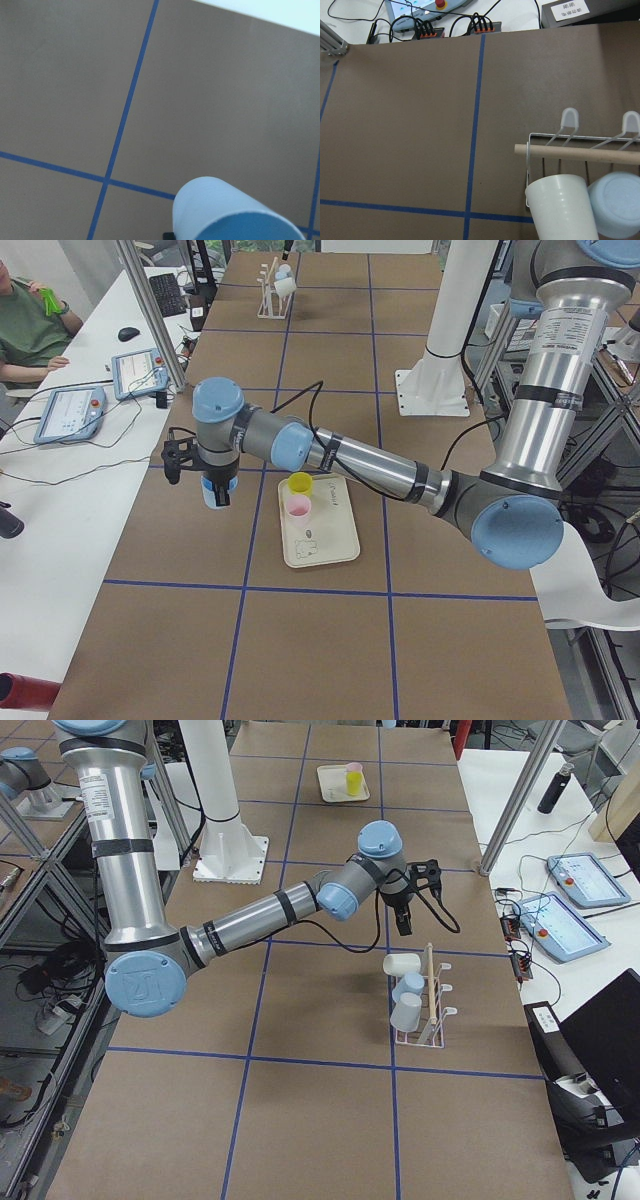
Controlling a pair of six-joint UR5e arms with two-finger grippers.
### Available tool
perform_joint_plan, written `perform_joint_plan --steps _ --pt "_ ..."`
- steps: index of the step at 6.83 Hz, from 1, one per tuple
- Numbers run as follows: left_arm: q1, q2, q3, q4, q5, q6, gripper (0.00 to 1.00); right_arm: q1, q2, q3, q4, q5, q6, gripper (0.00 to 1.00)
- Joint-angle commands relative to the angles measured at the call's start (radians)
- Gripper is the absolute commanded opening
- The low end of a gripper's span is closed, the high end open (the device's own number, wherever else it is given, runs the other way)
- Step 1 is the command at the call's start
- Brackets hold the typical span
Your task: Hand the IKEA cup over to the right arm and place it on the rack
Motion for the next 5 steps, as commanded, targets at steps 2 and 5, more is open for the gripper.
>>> perform_joint_plan --steps 2,5 --pt "0.182 -0.109 -0.093 -0.141 0.007 -0.560 0.00 -0.009 0.091 0.006 0.026 0.083 0.264 1.00" --pt "0.466 -0.185 -0.115 -0.438 0.201 -1.137 0.00 -0.136 0.164 -0.020 0.270 -0.008 0.633 1.00"
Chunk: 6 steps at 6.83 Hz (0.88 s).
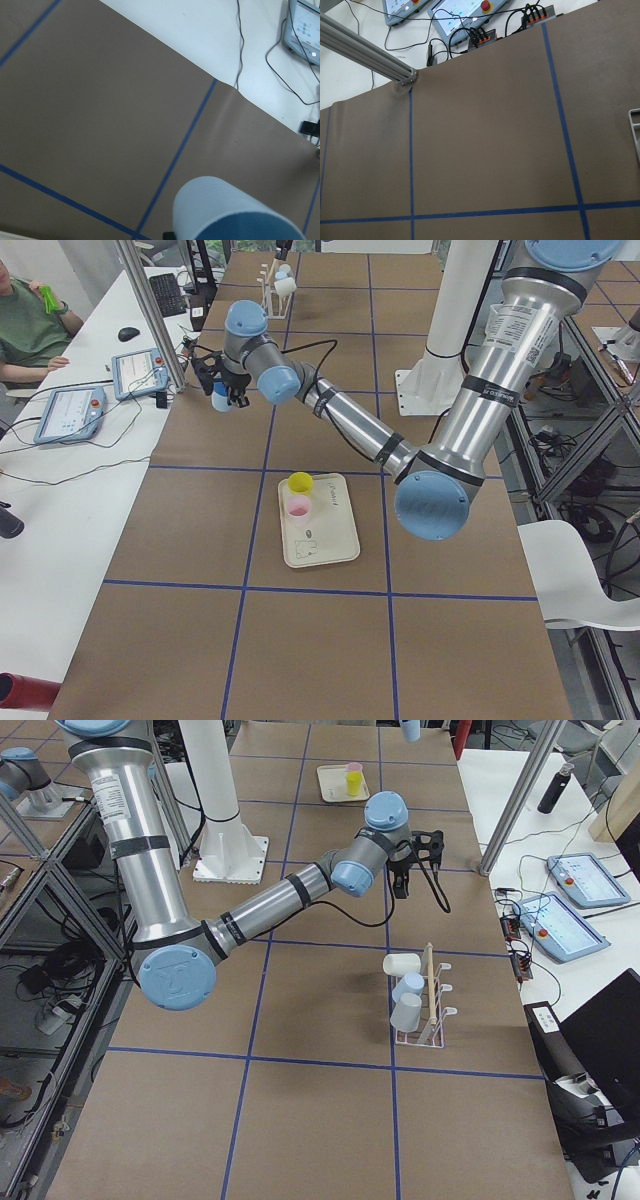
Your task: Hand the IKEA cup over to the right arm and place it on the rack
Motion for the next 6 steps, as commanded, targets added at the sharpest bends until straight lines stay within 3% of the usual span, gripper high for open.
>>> perform_joint_plan --steps 1,2,4,5,6 --pt "0.203 -0.038 -0.042 -0.198 0.183 -0.397 0.00 -0.115 0.046 -0.006 0.178 -0.142 0.280 1.00" --pt "0.284 -0.050 -0.071 -0.262 0.280 -0.545 0.00 -0.183 0.046 -0.011 0.305 -0.245 0.409 1.00" --pt "0.461 -0.061 -0.047 -0.490 0.565 -0.765 0.00 -0.350 0.046 -0.011 0.494 -0.460 0.609 1.00" --pt "0.519 -0.061 0.010 -0.662 0.680 -0.858 0.00 -0.435 0.071 -0.012 0.518 -0.550 0.648 1.00" --pt "0.537 -0.060 0.114 -0.917 0.771 -0.978 0.00 -0.529 0.116 -0.012 0.521 -0.679 0.683 1.00"
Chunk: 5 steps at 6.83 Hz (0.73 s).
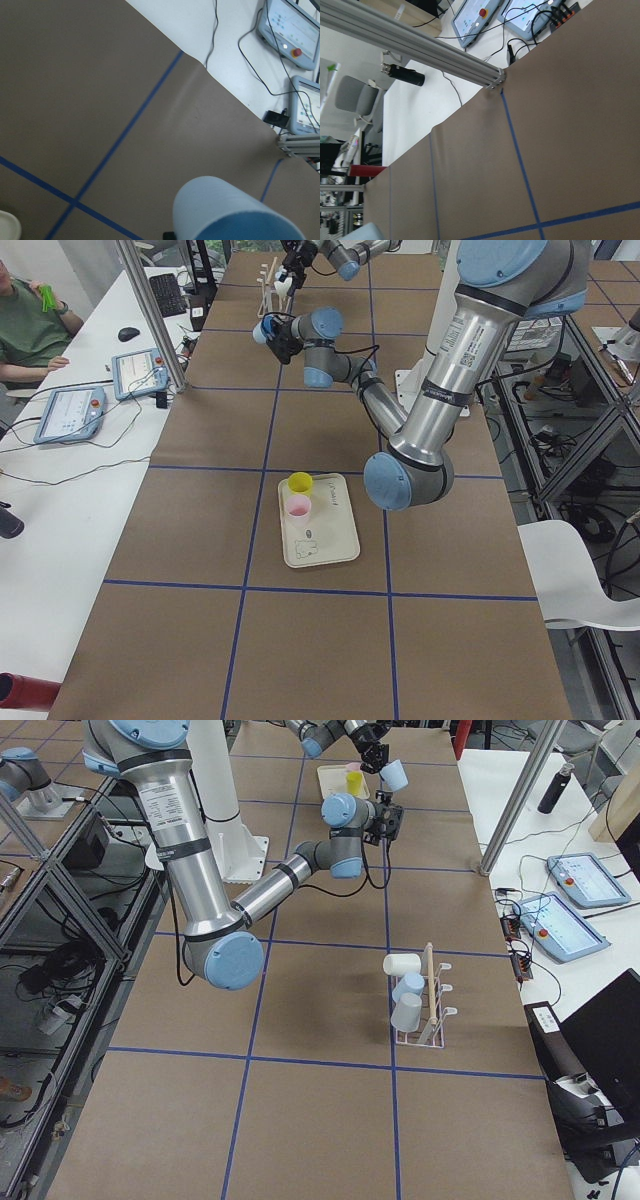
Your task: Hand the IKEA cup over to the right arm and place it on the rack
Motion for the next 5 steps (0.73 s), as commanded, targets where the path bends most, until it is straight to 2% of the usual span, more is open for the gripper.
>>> perform_joint_plan --steps 1,2,3,5 --pt "0.046 -0.001 0.194 -0.423 0.146 -0.174 0.00 -0.156 0.086 -0.019 0.022 -0.197 0.087 1.00" --pt "0.084 -0.011 0.252 -0.512 0.215 -0.198 0.00 -0.170 0.147 -0.061 0.024 -0.204 0.130 1.00" --pt "0.135 -0.028 0.267 -0.557 0.272 -0.199 0.00 -0.175 0.177 -0.083 0.024 -0.210 0.170 1.00" --pt "0.164 -0.038 0.266 -0.600 0.287 -0.201 0.00 -0.175 0.183 -0.111 0.025 -0.212 0.171 1.00"
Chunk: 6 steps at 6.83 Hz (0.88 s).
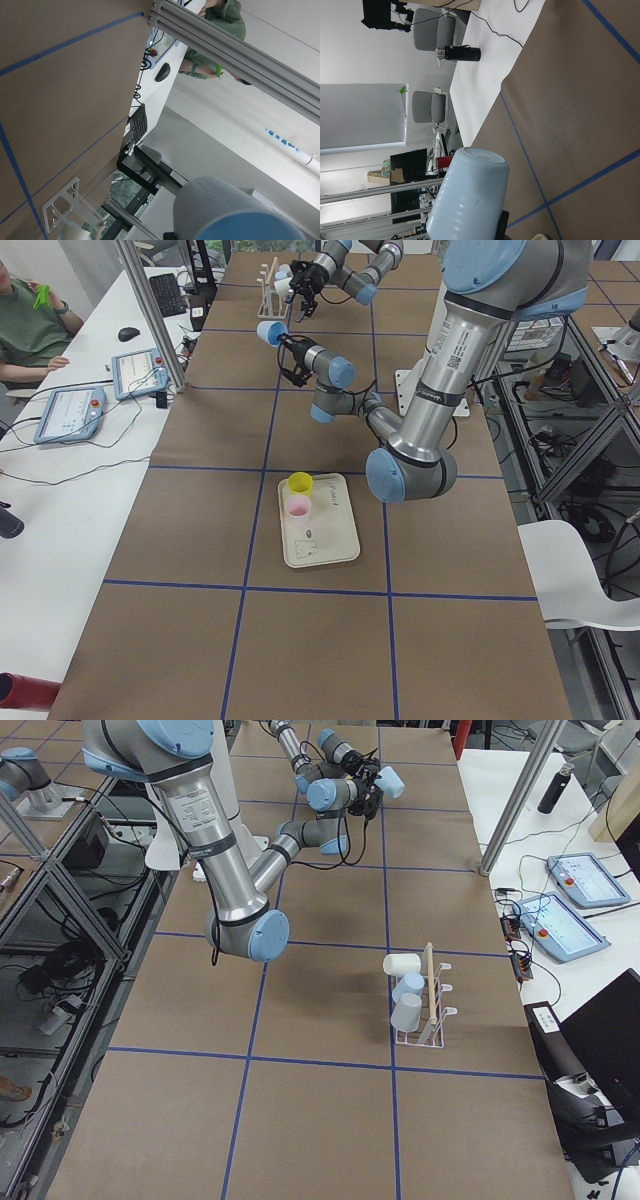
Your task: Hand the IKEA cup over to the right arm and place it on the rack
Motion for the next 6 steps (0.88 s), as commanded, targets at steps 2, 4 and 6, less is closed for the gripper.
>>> perform_joint_plan --steps 2,4,6 --pt "0.057 -0.021 0.003 -0.033 0.029 -0.002 0.00 0.000 0.010 -0.029 0.001 -0.006 0.006 1.00" --pt "0.094 -0.050 0.004 -0.035 0.049 -0.001 0.00 0.000 0.015 -0.041 0.002 -0.017 0.006 1.00" --pt "0.109 -0.059 0.003 -0.035 0.065 0.001 0.00 0.000 0.013 -0.108 0.104 -0.022 0.009 1.00"
